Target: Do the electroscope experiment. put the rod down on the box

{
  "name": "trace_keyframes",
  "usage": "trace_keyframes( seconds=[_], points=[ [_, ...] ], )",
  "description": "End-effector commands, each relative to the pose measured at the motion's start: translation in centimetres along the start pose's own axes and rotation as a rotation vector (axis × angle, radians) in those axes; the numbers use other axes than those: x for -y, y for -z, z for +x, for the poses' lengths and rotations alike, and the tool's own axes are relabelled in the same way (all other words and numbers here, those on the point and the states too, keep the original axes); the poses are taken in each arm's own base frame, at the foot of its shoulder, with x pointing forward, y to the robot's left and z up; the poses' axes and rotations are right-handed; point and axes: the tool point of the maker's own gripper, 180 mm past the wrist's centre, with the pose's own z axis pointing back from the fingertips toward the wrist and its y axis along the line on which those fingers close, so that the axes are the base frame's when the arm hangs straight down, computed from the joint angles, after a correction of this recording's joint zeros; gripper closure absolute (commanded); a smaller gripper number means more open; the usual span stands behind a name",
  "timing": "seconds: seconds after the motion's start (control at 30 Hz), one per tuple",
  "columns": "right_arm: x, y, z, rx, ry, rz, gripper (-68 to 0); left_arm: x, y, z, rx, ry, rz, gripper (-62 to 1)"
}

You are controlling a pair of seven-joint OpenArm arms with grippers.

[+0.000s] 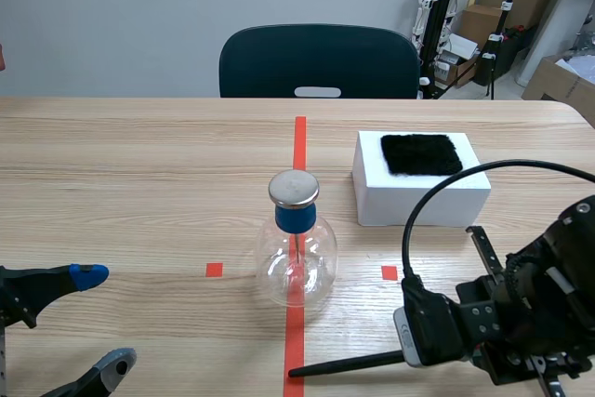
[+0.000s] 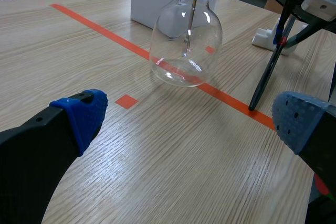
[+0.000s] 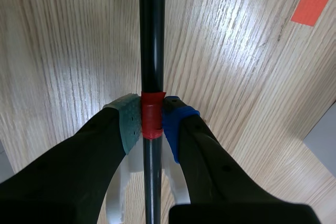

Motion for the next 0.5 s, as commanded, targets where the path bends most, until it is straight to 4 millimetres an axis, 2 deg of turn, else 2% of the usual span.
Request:
trace_keyframes(
  seconds=[0.0, 0.47],
  points=[
    [0.69, -0.35, -0.75, -0.013, 0.003, -0.012, -3.6, -0.34, 0.22, 0.73, 0.032, 0.006, 0.007, -62.3],
    [0.41, 0.00, -1.30, -0.021, 0.020, 0.003, -3.6, -0.34, 0.22, 0.73, 0.032, 0.006, 0.007, -62.3]
  ],
)
